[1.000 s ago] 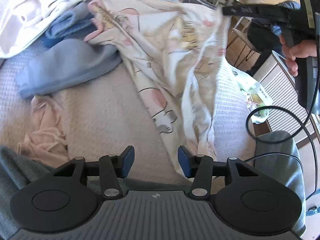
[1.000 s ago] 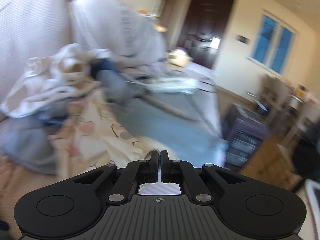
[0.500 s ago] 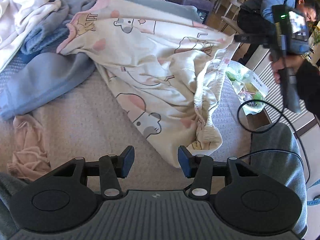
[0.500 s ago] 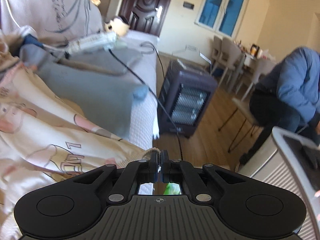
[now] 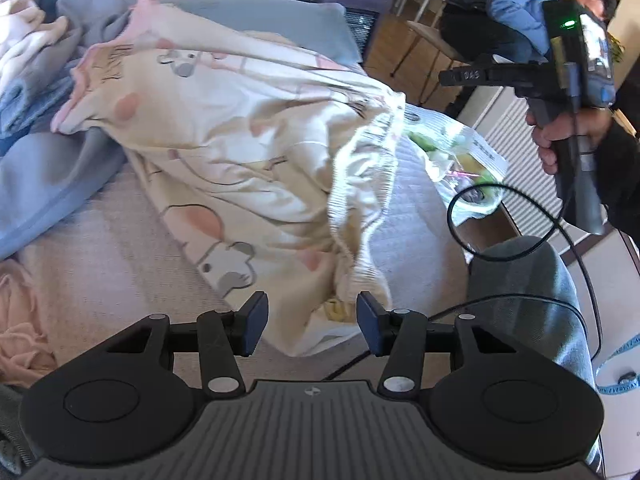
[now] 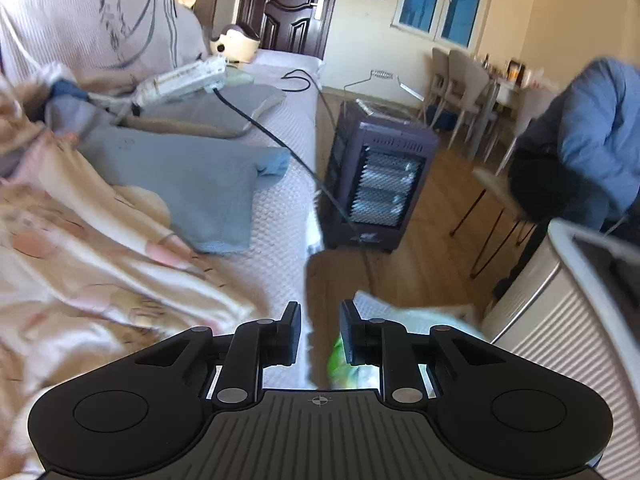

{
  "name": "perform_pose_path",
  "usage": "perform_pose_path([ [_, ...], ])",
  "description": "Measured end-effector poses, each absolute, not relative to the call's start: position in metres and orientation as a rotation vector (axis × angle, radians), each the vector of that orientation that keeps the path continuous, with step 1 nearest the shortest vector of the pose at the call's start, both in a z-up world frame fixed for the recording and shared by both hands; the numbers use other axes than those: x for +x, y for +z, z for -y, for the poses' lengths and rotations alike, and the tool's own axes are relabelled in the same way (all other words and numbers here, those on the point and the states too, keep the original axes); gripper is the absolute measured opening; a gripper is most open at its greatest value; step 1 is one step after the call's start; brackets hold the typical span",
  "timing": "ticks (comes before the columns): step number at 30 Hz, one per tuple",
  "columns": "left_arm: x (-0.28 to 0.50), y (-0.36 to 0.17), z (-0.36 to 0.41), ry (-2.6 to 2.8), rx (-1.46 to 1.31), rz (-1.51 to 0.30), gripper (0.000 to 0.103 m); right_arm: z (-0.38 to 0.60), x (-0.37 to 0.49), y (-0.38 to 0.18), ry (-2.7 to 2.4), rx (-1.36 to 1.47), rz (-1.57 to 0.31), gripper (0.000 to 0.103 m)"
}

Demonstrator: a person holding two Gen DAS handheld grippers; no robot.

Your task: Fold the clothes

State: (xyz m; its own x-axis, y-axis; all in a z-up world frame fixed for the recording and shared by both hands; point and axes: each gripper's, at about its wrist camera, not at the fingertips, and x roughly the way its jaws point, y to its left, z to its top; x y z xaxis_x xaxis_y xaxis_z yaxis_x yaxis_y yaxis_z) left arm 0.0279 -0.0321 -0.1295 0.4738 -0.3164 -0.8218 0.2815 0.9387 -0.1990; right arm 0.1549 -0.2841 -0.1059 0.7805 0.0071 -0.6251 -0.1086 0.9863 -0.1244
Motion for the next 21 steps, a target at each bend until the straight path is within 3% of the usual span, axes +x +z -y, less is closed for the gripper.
perform_pose_path([
  [11, 0.030, -0.136, 0.057, -0.444, 0.002, -0.999, 0.045, 0.255, 0.127, -0.112, 0.332, 0.155, -0.832, 0.022],
  [15, 0.032, -0.143, 0.061, -0.488, -0.013, -1.007, 0.032, 0.239, 0.128, -0.123, 0.366, 0.219, -0.887, 0.022],
  [21, 0.032, -0.149, 0.063, -0.517, -0.032, -1.016, 0.022, 0.235, 0.138, -0.138, 0.330, 0.315, -0.928, 0.021],
])
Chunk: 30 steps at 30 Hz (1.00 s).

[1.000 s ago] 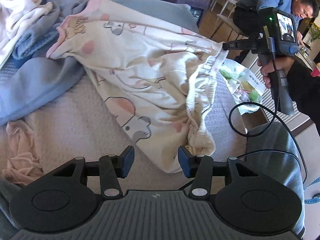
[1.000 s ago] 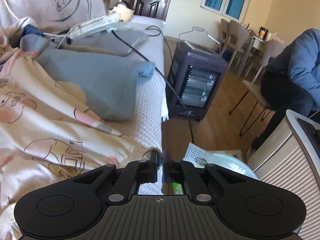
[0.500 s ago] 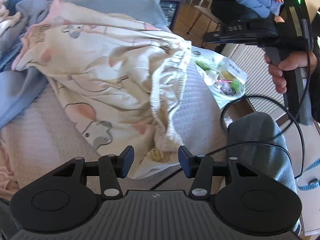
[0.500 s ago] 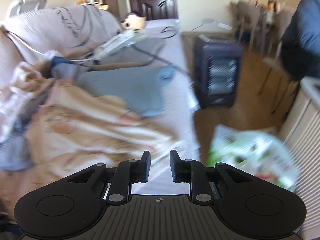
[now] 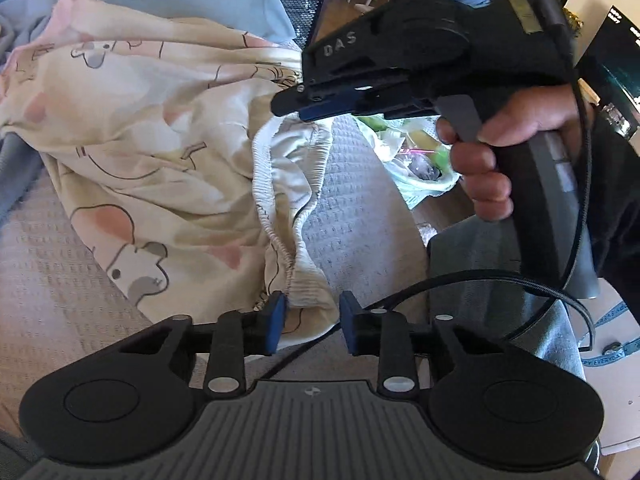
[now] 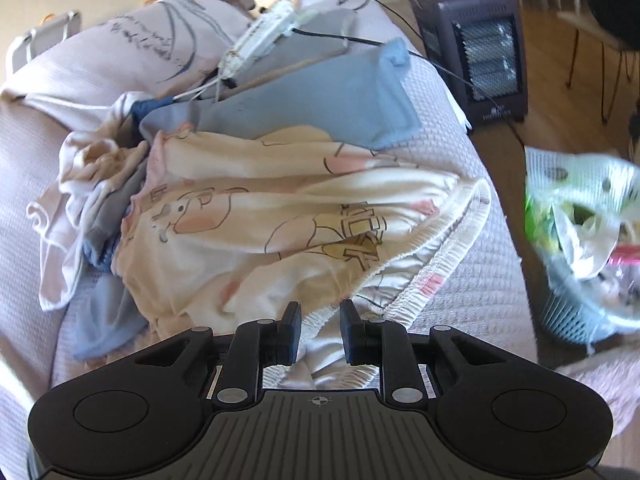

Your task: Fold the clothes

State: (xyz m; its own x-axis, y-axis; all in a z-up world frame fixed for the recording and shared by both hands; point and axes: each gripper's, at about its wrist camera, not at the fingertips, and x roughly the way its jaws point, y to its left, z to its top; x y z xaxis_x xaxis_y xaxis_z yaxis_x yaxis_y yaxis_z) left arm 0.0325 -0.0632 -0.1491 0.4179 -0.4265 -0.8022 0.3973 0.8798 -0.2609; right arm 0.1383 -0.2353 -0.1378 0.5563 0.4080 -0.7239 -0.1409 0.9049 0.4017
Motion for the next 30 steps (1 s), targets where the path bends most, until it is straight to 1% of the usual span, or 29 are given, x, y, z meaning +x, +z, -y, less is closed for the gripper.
perform_pose_path([
  [1, 0.032, -0.149, 0.063, -0.521, -0.035, -1.013, 0.022, 0.233, 0.138, -0.139, 0.327, 0.307, -0.924, 0.020],
  [3, 0.033, -0.148, 0.063, -0.532, -0.047, -1.009, 0.021, 0.231, 0.138, -0.141, 0.320, 0.288, -0.923, 0.011],
  [4, 0.033, -0.148, 0.062, -0.538, -0.054, -1.008, 0.021, 0.230, 0.138, -0.141, 0.306, 0.271, -0.920, 0.000],
  [8, 0.034, -0.146, 0.060, -0.558, -0.081, -1.006, 0.022, 0.242, 0.133, -0.135, 0.214, 0.219, -0.858, 0.000],
  [10, 0.035, -0.147, 0.062, -0.569, -0.080, -1.011, 0.022, 0.258, 0.136, -0.134, 0.190, 0.270, -0.884, 0.000],
  [11, 0.035, -0.147, 0.063, -0.575, -0.075, -1.013, 0.022, 0.264, 0.138, -0.134, 0.207, 0.313, -0.905, 0.001],
  [12, 0.034, -0.148, 0.065, -0.581, -0.070, -1.014, 0.022, 0.268, 0.138, -0.134, 0.224, 0.352, -0.917, 0.003],
  [13, 0.034, -0.148, 0.066, -0.587, -0.065, -1.015, 0.022, 0.271, 0.138, -0.134, 0.241, 0.389, -0.928, 0.009],
  [18, 0.031, -0.152, 0.066, -0.578, -0.065, -1.031, 0.022, 0.252, 0.135, -0.136, 0.296, 0.412, -0.953, 0.012],
  [20, 0.030, -0.153, 0.064, -0.573, -0.067, -1.036, 0.022, 0.243, 0.135, -0.138, 0.307, 0.422, -0.963, 0.020],
  [21, 0.030, -0.154, 0.063, -0.570, -0.067, -1.038, 0.022, 0.239, 0.135, -0.138, 0.306, 0.417, -0.966, 0.022],
  [30, 0.028, -0.157, 0.063, -0.566, -0.058, -1.046, 0.022, 0.221, 0.135, -0.145, 0.298, 0.335, -0.975, 0.022],
])
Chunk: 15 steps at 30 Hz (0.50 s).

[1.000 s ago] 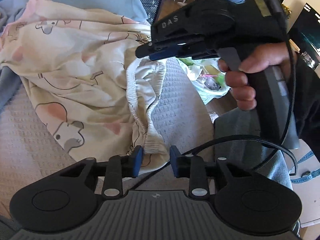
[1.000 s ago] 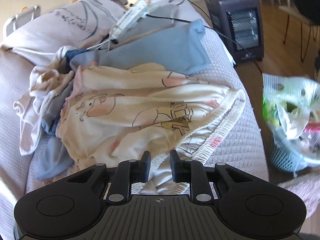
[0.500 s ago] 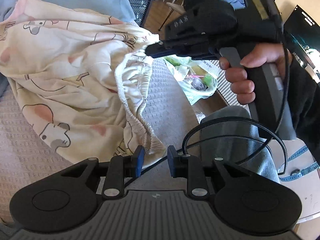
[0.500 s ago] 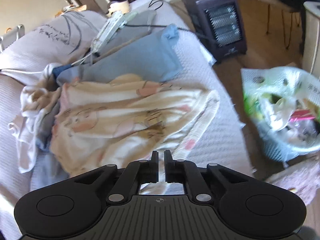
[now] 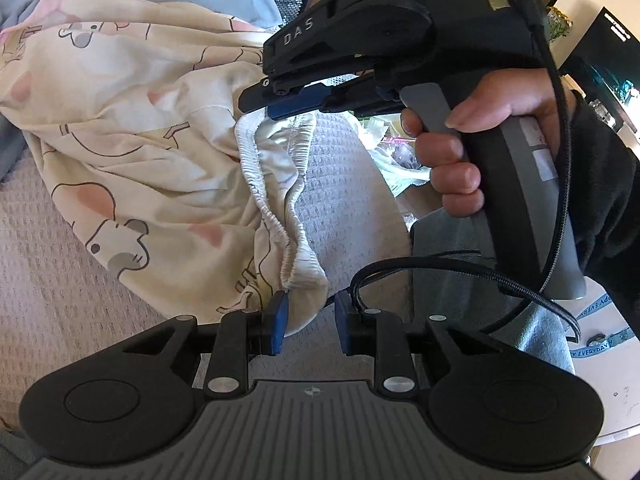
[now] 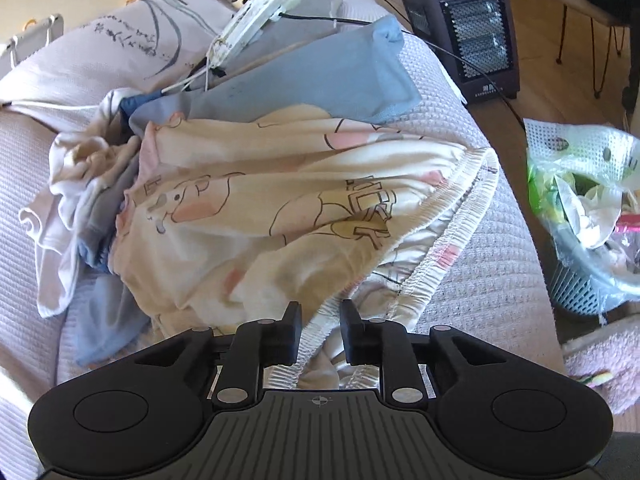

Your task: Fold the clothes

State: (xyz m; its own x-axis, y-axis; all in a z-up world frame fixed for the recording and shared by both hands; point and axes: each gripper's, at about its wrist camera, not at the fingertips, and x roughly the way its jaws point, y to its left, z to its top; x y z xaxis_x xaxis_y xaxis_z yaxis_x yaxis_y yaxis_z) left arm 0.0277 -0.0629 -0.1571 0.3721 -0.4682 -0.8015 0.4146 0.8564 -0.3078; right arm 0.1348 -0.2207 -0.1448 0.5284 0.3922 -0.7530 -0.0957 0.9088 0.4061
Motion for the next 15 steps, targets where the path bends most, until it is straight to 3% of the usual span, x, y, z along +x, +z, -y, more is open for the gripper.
perform_pose_path([
  [4, 0.028, -0.156, 0.062, -0.570, -0.060, -1.040, 0.022, 0.223, 0.131, -0.141, 0.280, 0.295, -0.939, 0.003],
  [15, 0.028, -0.155, 0.062, -0.591, -0.058, -1.039, 0.022, 0.273, 0.135, -0.138, 0.168, 0.332, -0.871, 0.003],
])
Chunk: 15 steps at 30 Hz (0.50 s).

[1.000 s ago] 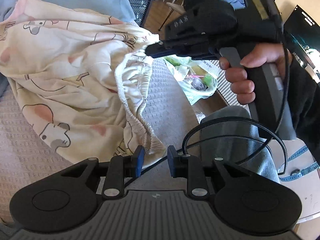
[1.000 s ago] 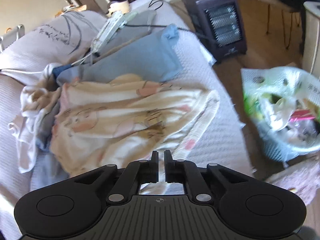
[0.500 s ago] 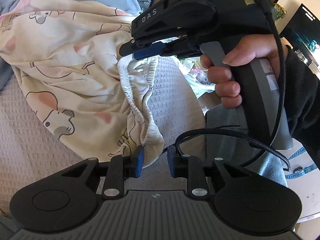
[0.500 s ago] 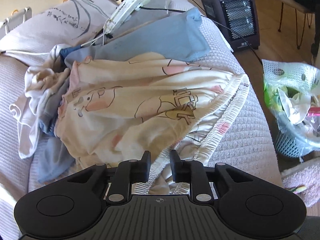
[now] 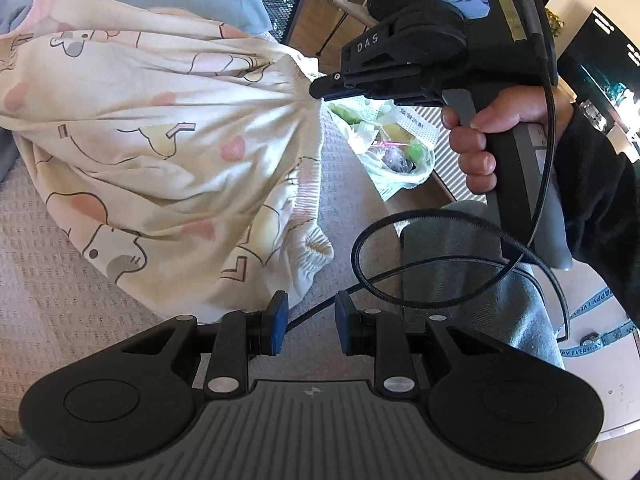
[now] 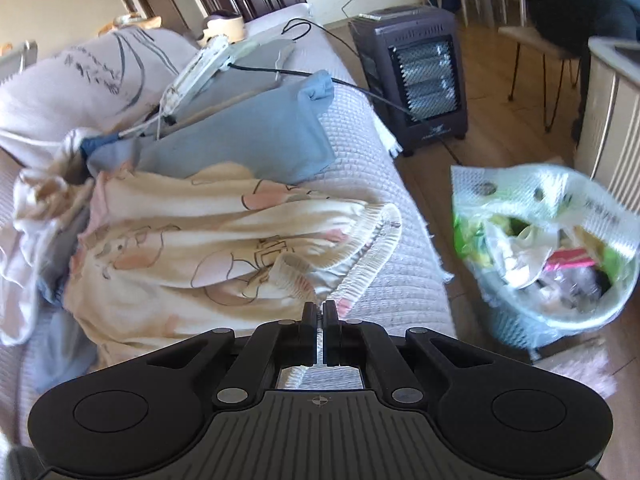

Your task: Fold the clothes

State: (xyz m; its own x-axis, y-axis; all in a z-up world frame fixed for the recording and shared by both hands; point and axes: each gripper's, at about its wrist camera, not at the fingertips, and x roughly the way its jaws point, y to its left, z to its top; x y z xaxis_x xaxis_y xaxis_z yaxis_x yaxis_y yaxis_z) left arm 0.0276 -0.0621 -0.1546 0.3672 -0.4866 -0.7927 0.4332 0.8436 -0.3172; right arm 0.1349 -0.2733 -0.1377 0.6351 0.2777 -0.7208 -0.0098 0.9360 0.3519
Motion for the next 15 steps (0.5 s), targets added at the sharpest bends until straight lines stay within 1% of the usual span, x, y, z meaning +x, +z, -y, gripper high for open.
perform_pose_path([
  [4, 0.027, -0.154, 0.060, -0.580, -0.058, -1.045, 0.022, 0.274, 0.139, -0.150, 0.188, 0.361, -0.875, 0.004],
  [6, 0.025, -0.150, 0.056, -0.573, -0.062, -1.039, 0.023, 0.274, 0.142, -0.155, 0.173, 0.374, -0.896, 0.010],
  [12, 0.019, -0.140, 0.035, -0.529, -0.086, -1.020, 0.026, 0.298, 0.135, -0.152, 0.119, 0.441, -0.893, 0.010],
  [15, 0.018, -0.138, 0.023, -0.485, -0.095, -1.017, 0.026, 0.304, 0.126, -0.142, 0.127, 0.415, -0.888, 0.010],
])
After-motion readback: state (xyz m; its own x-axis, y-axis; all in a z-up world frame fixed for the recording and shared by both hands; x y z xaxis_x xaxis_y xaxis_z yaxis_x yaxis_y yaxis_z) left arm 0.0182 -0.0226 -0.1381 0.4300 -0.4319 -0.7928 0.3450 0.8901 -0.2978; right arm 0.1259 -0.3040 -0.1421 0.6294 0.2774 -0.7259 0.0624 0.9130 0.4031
